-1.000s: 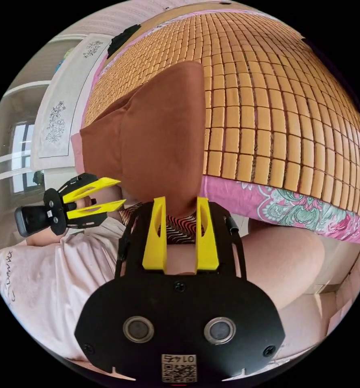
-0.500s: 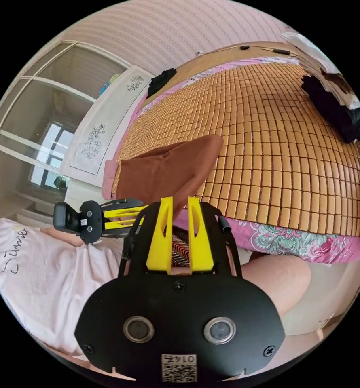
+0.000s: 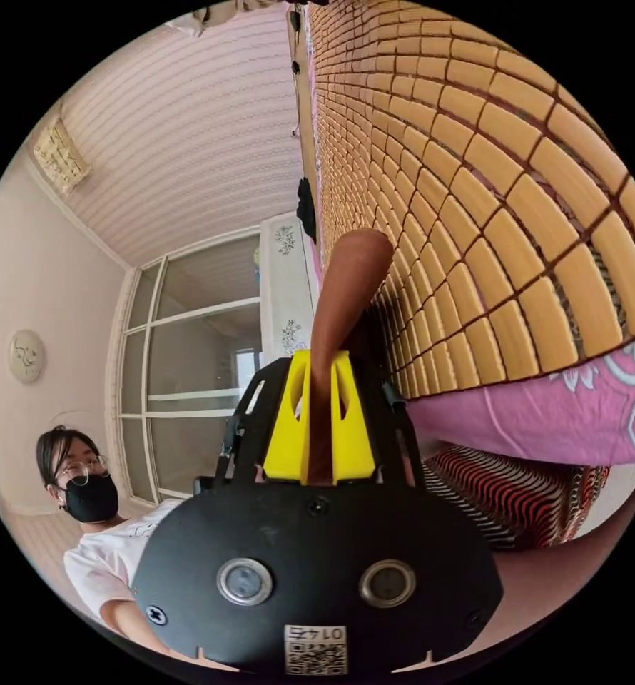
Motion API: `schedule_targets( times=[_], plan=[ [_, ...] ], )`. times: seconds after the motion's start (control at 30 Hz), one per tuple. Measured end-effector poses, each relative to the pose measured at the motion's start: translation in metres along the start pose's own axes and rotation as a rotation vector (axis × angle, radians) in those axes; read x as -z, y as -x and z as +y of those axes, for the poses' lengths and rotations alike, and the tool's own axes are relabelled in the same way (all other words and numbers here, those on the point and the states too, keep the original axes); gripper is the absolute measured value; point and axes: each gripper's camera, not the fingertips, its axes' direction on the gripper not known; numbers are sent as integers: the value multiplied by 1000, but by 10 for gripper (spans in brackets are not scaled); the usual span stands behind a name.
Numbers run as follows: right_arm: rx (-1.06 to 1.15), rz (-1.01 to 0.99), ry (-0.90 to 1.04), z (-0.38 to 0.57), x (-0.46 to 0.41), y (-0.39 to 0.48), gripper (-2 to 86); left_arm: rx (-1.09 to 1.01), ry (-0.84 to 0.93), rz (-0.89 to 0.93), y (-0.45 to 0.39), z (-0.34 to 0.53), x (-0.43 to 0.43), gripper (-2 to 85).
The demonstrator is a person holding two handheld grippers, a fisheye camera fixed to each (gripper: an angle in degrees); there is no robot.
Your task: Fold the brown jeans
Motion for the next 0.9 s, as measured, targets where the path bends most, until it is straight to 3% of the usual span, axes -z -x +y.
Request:
schedule_targets(
  times=[0.07, 0.2, 0.4, 0.6, 0.67, 0.77, 0.9],
  plan=[
    [19, -62, -76, 9, 25, 12, 43, -10, -57, 33, 5, -15, 13, 27],
    [154, -3, -160, 19, 74, 66, 44, 23, -210, 141, 16, -49, 28, 27],
    [420, 361, -118, 29, 78, 178, 52, 125, -393, 315, 52, -80, 42, 39],
    [581, 490, 189, 22, -97, 191, 91, 304, -249, 173, 94, -20, 69, 48],
    [582, 538, 287, 19, -169, 162, 89, 377, -111, 65, 106, 14, 74, 53],
    [565, 635, 412, 27, -218, 127, 71, 474, 9, 15, 120, 54, 77, 36],
    [643, 799, 487, 65, -230, 118, 42, 588, 0, 21, 141, 73, 92, 20]
  ],
)
